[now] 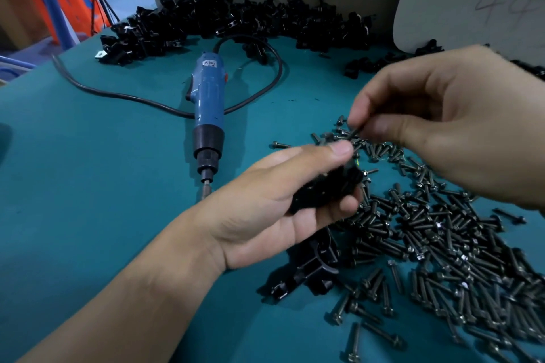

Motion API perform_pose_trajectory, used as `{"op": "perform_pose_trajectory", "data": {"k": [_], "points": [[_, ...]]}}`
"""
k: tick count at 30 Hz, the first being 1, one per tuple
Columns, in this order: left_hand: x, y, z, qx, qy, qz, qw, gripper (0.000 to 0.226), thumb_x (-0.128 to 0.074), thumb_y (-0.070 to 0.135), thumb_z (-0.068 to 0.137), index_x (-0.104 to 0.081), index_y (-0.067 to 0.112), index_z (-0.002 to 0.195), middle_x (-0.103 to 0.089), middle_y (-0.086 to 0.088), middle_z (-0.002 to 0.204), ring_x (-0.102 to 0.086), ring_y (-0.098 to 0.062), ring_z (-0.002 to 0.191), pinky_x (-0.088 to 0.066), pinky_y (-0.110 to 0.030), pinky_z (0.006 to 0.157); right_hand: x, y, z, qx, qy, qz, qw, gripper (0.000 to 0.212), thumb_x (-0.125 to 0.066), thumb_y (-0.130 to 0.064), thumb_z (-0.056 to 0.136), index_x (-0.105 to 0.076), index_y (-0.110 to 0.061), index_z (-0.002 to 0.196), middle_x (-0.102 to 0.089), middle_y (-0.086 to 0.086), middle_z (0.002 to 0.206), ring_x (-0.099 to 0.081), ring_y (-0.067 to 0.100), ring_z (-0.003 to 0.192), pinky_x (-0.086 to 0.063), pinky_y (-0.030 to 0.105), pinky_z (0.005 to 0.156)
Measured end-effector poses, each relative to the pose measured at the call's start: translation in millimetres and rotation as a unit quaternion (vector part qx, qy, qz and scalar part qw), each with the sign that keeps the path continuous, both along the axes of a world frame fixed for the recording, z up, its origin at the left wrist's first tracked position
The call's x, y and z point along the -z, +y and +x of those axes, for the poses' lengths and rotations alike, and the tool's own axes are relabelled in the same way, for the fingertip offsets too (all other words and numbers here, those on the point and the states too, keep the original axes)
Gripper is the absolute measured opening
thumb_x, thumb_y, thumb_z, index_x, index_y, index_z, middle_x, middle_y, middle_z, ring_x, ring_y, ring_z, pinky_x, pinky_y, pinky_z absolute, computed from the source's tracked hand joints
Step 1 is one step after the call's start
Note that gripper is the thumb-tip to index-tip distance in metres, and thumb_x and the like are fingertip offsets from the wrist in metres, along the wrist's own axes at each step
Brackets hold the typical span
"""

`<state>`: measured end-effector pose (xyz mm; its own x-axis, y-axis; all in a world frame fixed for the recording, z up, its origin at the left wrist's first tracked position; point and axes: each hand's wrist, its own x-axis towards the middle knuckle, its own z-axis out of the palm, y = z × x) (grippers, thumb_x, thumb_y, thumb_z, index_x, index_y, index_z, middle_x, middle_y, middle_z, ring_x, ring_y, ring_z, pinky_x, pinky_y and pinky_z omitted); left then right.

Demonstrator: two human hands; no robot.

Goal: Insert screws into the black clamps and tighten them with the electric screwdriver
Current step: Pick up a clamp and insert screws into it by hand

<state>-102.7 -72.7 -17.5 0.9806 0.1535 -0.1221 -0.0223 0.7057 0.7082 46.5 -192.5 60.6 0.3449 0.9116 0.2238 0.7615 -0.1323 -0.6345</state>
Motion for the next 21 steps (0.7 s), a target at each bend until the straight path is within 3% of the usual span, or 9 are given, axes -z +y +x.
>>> {"op": "perform_pose_trajectory", "data": {"k": [1,3,6,8,12,15,18,21], "points": [[0,-1,-1,0.012,0.006,0.005,1.000,0.015,-0.069,0.021,0.092,-0.074,0.007,0.093,-0.067,-0.012,0.096,-0.067,-0.017,0.086,-0.059,-0.021,0.072,1,-1,2,0.011,-0.003,0.005,1.000,0.023,-0.072,-0.014,0.091,-0.074,-0.036,0.086,-0.076,-0.014,0.078,-0.068,-0.001,0.060,-0.048,0.008,0.050],[1,-4,-1,0.015,0.006,0.006,1.000,0.014,-0.069,0.020,0.090,-0.068,0.007,0.096,-0.066,-0.009,0.094,-0.066,-0.016,0.085,-0.059,-0.020,0.073,3,-3,6,0.022,0.003,-0.008,1.000,0.018,-0.070,-0.022,0.091,-0.074,-0.040,0.089,-0.076,-0.012,0.078,-0.068,0.000,0.060,-0.052,0.014,0.054],[0,-6,3,-0.011,-0.017,0.032,0.999,0.019,-0.067,0.016,0.089,-0.066,0.007,0.106,-0.065,-0.004,0.094,-0.065,-0.012,0.085,-0.059,-0.020,0.079,6,-4,6,0.020,0.032,-0.059,0.998,0.015,-0.064,-0.039,0.085,-0.072,-0.045,0.096,-0.073,-0.010,0.079,-0.073,0.011,0.065,-0.063,0.046,0.069],[1,-6,6,-0.031,-0.026,0.069,0.997,0.031,-0.065,0.014,0.088,-0.061,0.006,0.118,-0.067,-0.001,0.095,-0.064,-0.009,0.084,-0.058,-0.020,0.081,4,-1,-2,-0.008,0.026,-0.076,0.997,0.021,-0.061,-0.047,0.084,-0.071,-0.050,0.102,-0.072,-0.010,0.080,-0.072,0.022,0.065,-0.062,0.055,0.067],[8,-7,11,-0.062,-0.033,0.121,0.990,0.042,-0.066,0.010,0.085,-0.056,0.007,0.126,-0.069,0.005,0.092,-0.063,-0.004,0.080,-0.056,-0.019,0.074,-1,6,-14,-0.060,0.001,-0.077,0.995,0.024,-0.056,-0.049,0.083,-0.071,-0.054,0.102,-0.072,-0.015,0.080,-0.063,0.006,0.057,-0.053,0.024,0.054],[13,-4,12,-0.070,-0.028,0.185,0.980,0.041,-0.069,0.010,0.086,-0.056,0.013,0.125,-0.070,0.010,0.097,-0.064,-0.001,0.088,-0.053,-0.019,0.077,-2,7,-19,-0.057,-0.018,-0.066,0.996,0.021,-0.059,-0.050,0.081,-0.072,-0.049,0.097,-0.070,-0.017,0.084,-0.064,0.006,0.065,-0.050,0.025,0.057],[17,-4,12,-0.079,-0.015,0.227,0.971,0.047,-0.072,0.016,0.086,-0.054,0.013,0.129,-0.067,0.001,0.113,-0.063,-0.004,0.098,-0.053,-0.019,0.080,-1,8,-23,-0.028,-0.040,-0.078,0.996,0.018,-0.059,-0.047,0.078,-0.073,-0.043,0.088,-0.070,-0.022,0.079,-0.063,-0.001,0.065,-0.047,0.012,0.059],[18,-5,14,-0.111,-0.015,0.231,0.966,0.041,-0.081,0.028,0.078,-0.057,0.018,0.110,-0.068,0.008,0.097,-0.065,-0.005,0.090,-0.053,-0.020,0.079,0,10,-24,0.010,-0.083,-0.064,0.994,0.012,-0.060,-0.042,0.081,-0.070,-0.038,0.083,-0.065,-0.032,0.075,-0.058,-0.013,0.065,-0.040,0.003,0.058]]}}
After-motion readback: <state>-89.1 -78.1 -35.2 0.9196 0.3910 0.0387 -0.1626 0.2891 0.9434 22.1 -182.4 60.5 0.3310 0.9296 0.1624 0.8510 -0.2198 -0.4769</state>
